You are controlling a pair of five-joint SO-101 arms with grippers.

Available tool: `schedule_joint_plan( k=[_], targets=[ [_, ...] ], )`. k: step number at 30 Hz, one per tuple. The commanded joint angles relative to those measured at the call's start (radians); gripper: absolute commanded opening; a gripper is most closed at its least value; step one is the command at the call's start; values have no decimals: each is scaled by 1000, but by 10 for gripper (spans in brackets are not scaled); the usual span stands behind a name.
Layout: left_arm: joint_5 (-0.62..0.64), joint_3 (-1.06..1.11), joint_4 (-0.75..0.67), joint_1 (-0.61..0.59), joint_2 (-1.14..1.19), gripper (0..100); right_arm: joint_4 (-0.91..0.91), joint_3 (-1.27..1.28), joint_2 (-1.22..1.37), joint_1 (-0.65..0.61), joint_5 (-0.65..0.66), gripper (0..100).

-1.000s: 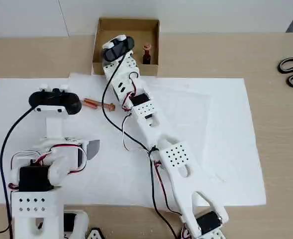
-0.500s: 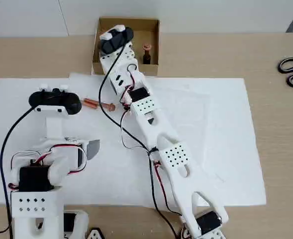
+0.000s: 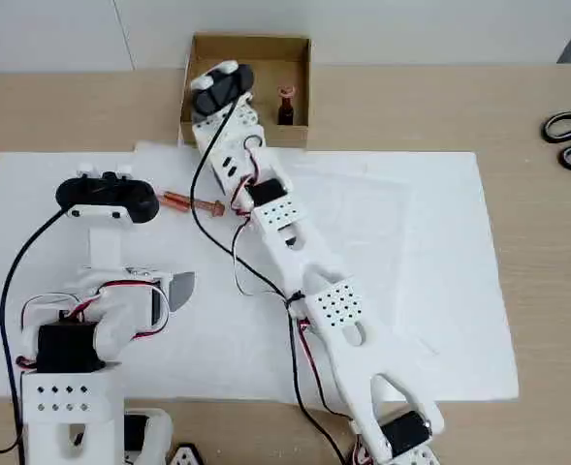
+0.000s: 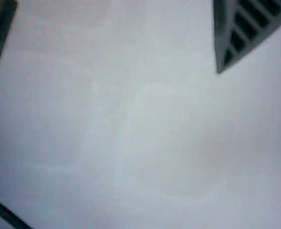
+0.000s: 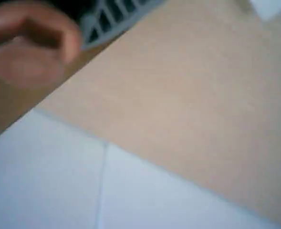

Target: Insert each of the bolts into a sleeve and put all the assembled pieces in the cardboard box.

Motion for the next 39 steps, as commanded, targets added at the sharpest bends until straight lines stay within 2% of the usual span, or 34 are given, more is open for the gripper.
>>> schedule_joint_plan(
  k=[1, 5, 21, 28, 33, 39],
  targets=[
    [-3, -2, 0, -2, -12, 276, -8, -55, -19, -8, 5, 136],
    [-5, -2, 0, -2, -12, 276, -5, -55, -5, -8, 5, 191],
    [-5, -2, 0, -2, -12, 276, 1, -83, -13, -15, 11, 191],
    [-5, -2, 0, -2, -12, 276, 217, -331, -12, -30, 11, 191],
    [-5, -2, 0, -2, -12, 276, 248, -325, -70, -35, 12, 191],
    [-6, -2, 2, -5, -12, 276, 479, -325, -226, -50, 12, 191]
  ],
)
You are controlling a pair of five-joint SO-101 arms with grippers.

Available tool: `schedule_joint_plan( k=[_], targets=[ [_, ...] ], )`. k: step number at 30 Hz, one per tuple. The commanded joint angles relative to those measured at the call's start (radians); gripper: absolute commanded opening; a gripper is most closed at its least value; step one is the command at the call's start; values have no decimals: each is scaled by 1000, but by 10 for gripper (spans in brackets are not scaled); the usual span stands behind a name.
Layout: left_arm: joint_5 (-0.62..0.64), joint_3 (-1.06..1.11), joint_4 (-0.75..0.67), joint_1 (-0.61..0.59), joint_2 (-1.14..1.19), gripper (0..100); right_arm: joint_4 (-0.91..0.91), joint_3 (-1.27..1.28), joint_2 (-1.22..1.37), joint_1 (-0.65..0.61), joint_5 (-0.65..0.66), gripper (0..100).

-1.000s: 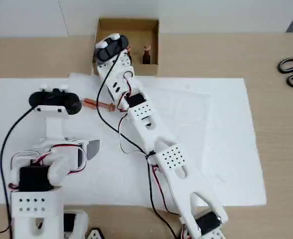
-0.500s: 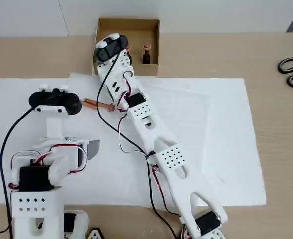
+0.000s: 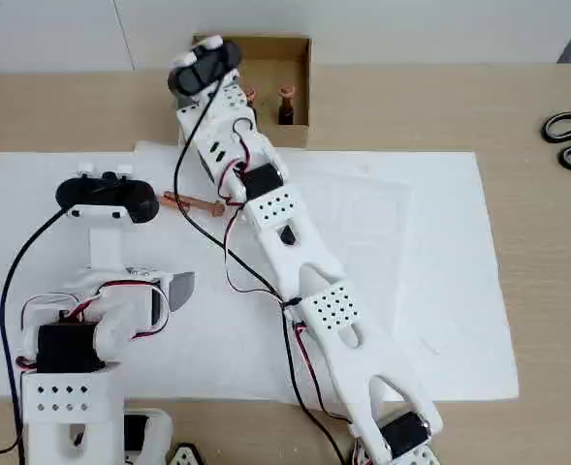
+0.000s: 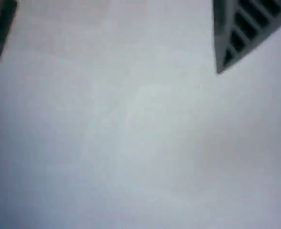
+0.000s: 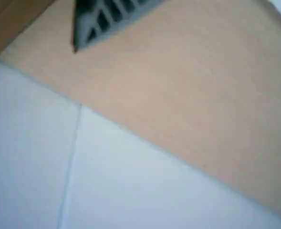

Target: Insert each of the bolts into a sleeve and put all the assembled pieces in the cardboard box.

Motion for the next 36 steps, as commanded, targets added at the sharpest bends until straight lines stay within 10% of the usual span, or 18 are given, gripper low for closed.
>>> schedule_joint_plan(
  k=[1, 18, 36],
  targets=[
    [-6, -2, 2, -5, -12, 276, 154, -48, -200, -13, 11, 191],
    [-6, -4, 2, -5, -12, 276, 1152, -48, -684, 50, 9, 191],
    [-6, -7, 3, -6, -12, 276, 1187, 69, -707, 193, 8, 189]
  ],
)
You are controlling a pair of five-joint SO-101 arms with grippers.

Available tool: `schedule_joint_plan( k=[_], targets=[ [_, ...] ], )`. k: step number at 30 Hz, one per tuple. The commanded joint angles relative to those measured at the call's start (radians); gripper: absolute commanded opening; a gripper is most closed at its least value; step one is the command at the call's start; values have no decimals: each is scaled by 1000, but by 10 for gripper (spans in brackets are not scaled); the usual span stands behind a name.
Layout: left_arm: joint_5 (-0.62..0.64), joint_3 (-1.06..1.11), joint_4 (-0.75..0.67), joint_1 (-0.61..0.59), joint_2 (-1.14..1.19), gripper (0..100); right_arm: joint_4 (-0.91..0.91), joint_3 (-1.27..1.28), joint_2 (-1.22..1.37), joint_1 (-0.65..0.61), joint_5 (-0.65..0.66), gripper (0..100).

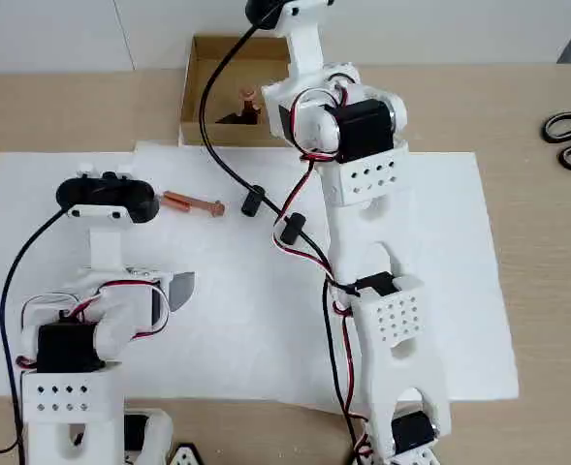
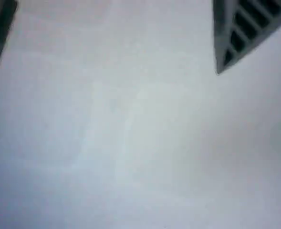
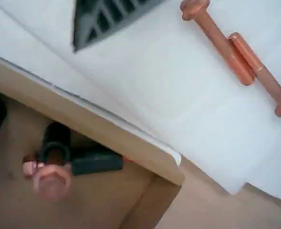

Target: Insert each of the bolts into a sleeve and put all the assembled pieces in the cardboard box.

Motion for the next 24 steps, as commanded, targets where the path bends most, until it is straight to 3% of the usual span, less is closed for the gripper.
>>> schedule_joint_plan(
  k=[1, 12, 24],
  targets=[
    [-6, -7, 3, -6, -12, 276, 8, 98, -70, 10, 9, 189],
    [-8, -2, 0, -6, -12, 276, 7, 376, -70, 79, 6, 190],
    [-8, -2, -3, -6, -8, 276, -2, 445, -59, 427, 5, 190]
  ],
)
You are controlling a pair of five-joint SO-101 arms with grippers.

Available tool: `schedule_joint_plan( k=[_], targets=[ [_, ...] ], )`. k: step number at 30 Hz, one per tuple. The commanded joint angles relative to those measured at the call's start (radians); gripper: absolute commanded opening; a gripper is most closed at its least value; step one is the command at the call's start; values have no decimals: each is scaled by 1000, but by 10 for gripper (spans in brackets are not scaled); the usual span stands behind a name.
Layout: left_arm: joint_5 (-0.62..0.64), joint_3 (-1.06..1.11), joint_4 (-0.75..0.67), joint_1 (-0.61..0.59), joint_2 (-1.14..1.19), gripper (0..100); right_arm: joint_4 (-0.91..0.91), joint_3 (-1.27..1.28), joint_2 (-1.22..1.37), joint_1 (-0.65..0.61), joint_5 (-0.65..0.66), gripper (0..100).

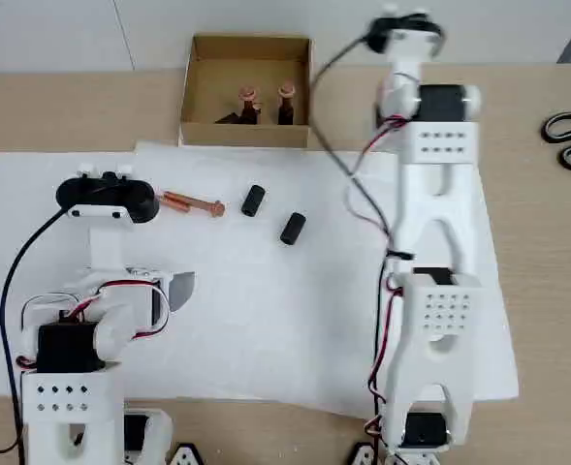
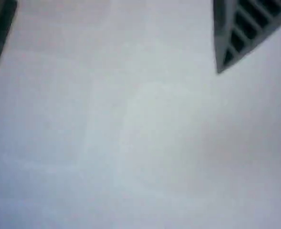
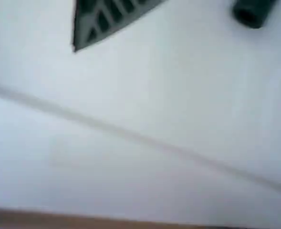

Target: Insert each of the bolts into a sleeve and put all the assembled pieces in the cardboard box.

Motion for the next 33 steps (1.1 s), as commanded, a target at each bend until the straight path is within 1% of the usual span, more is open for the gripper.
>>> schedule_joint_plan(
  k=[1, 5, 7, 9, 16, 19, 26, 33],
  targets=[
    [-6, -2, -8, -6, -6, 276, -2, 43, -58, 70, 3, 190],
    [-5, -1, -15, -6, -6, 276, -4, 140, -39, 67, 2, 190],
    [-5, 4, -15, -6, -6, 276, -4, 152, -10, 33, -20, 190],
    [-5, 18, -15, -6, -8, 276, -4, 153, 27, -5, -89, 190],
    [-5, 21, -17, -3, -11, 276, -2, 153, 91, -148, -445, 190],
    [-5, 21, -17, -2, -11, 276, -1, 153, 88, -199, -548, 190],
    [-5, 21, -17, -2, -11, 276, -1, 155, 94, -332, -715, 190],
    [-5, 21, -17, -2, -11, 276, -4, 155, 107, -389, -795, 190]
  ],
)
